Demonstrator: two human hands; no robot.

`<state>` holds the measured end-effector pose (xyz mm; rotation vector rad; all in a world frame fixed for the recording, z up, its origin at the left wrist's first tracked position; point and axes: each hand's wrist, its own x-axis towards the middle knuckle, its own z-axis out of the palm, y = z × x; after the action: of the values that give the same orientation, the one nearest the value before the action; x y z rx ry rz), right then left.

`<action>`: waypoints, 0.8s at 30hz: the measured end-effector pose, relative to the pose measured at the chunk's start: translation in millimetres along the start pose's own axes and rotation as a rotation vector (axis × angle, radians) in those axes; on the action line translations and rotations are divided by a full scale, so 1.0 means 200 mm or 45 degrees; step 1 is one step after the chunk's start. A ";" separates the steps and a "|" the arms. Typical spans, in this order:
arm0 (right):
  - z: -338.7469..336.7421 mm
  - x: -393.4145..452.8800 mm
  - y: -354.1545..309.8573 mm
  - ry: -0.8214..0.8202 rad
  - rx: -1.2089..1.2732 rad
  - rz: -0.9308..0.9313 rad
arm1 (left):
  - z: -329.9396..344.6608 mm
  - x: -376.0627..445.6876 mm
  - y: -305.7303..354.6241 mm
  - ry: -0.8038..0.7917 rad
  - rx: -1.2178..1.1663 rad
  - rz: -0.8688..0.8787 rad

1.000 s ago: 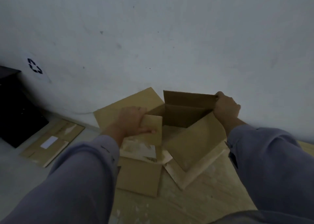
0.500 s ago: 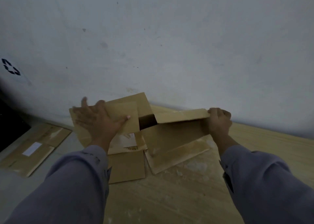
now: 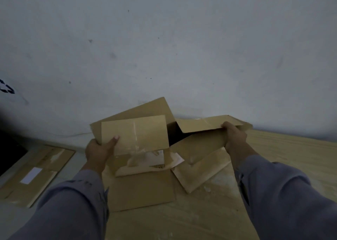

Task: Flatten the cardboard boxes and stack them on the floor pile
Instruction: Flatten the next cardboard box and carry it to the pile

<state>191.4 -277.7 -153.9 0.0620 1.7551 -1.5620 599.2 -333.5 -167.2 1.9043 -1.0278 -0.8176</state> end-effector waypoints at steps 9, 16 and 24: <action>-0.03 -0.27 -0.31 0.162 -0.018 -0.367 | -0.03 -0.05 0.26 -0.021 0.059 0.421; -0.11 -0.48 -0.56 0.098 0.132 -0.560 | 0.07 -0.06 0.41 -0.129 -0.002 0.260; 0.22 -0.58 -0.17 -0.209 -0.021 -0.553 | 0.03 -0.07 0.10 -0.127 0.080 -0.170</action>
<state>277.8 -273.0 -58.1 -0.4720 1.7244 -1.7951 579.9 -329.9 -151.0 2.0197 -1.0039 -0.9756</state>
